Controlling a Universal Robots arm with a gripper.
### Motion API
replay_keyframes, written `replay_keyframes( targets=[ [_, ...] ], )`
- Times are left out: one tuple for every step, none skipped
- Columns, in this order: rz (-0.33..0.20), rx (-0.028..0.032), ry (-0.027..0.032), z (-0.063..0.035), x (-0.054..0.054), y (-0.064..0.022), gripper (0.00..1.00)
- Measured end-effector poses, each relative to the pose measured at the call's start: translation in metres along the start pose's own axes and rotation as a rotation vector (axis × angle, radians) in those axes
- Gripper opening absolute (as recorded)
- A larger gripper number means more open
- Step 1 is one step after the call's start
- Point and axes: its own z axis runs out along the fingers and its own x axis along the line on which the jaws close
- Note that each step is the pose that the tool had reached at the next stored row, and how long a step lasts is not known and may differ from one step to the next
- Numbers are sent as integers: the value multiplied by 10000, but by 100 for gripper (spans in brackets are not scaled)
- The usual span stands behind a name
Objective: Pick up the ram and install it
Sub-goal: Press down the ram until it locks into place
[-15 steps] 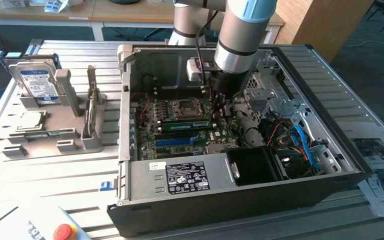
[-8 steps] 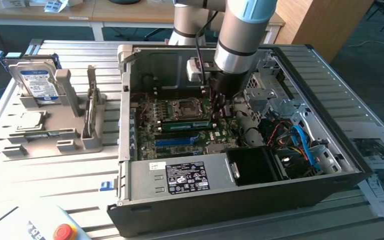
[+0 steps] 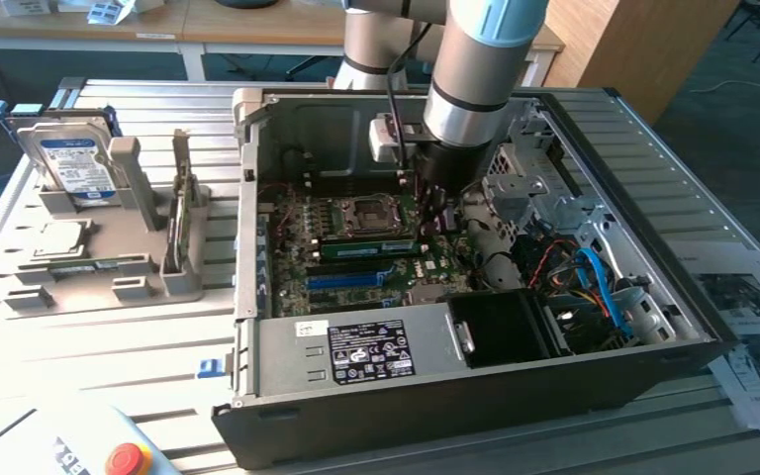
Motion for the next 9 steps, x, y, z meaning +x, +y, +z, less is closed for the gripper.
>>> replay_keyframes(
  targets=[
    [0,0,-2,3,0,0,10],
    [-1,0,-4,6,0,0,10],
    [0,0,-2,7,0,0,10],
    [0,0,-1,7,0,0,10],
    [0,0,-1,7,0,0,10],
    [-1,0,-1,7,0,0,10],
    [0,-1,0,7,0,0,10],
    [-1,-1,2,8,0,0,10],
    [-1,-1,2,9,0,0,10]
  ],
)
